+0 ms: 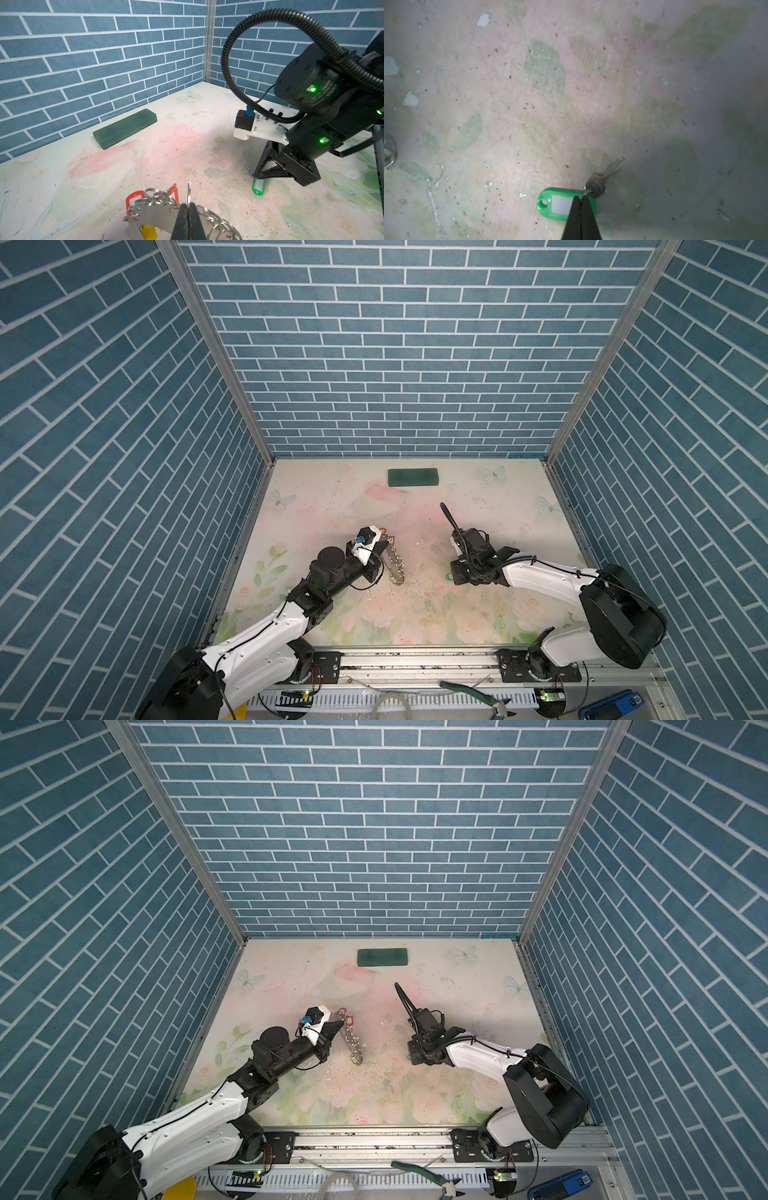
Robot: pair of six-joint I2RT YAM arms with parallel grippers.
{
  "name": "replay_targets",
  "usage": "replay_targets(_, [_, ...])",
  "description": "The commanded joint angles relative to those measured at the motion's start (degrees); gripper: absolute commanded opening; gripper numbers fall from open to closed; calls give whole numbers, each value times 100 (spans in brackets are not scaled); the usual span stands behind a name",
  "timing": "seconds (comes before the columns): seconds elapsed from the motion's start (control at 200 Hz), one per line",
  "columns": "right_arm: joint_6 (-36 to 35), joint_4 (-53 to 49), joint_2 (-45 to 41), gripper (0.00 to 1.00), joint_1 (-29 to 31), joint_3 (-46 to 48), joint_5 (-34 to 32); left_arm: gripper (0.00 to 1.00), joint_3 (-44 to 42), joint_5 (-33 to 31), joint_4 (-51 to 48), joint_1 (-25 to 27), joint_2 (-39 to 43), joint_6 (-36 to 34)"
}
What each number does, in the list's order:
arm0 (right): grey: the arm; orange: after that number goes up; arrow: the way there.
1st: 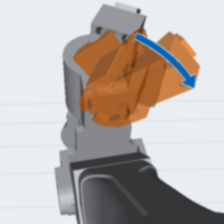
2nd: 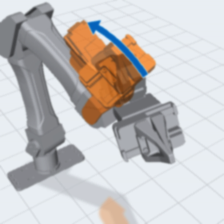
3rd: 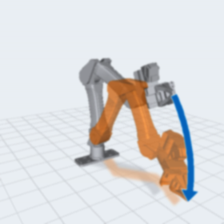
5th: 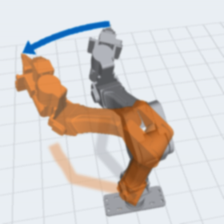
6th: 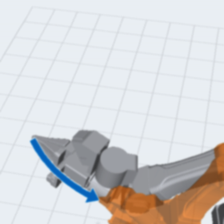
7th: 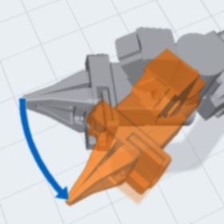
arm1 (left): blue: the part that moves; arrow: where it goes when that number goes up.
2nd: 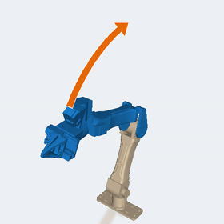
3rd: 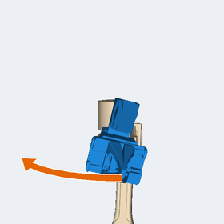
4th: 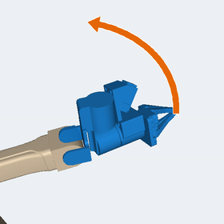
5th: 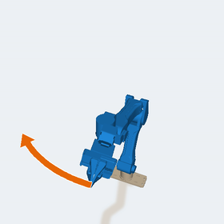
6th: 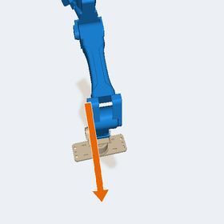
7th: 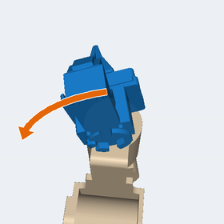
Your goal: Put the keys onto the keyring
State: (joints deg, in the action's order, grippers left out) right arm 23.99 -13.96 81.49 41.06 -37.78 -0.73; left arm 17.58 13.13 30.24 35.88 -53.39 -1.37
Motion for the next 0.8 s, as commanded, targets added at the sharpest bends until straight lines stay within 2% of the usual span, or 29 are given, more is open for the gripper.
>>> replay_targets(0.0, [96,153,-218,0,-20,248,22,0,53,32,79,20,22,-83])
replay_targets(0.185, [60,-460,-283,0,-19,-24,-198,0,57,24,87,20,-13,-96])
replay_targets(0.27, [63,-868,-267,12,-19,-248,-392,0,56,6,79,17,-13,-105])
replay_targets(0.485, [206,-1486,-125,28,-17,-807,-502,0,54,7,87,16,-32,-105])
replay_targets(0.795, [590,-2289,702,29,21,-1532,-690,0,65,26,74,16,-17,-101])
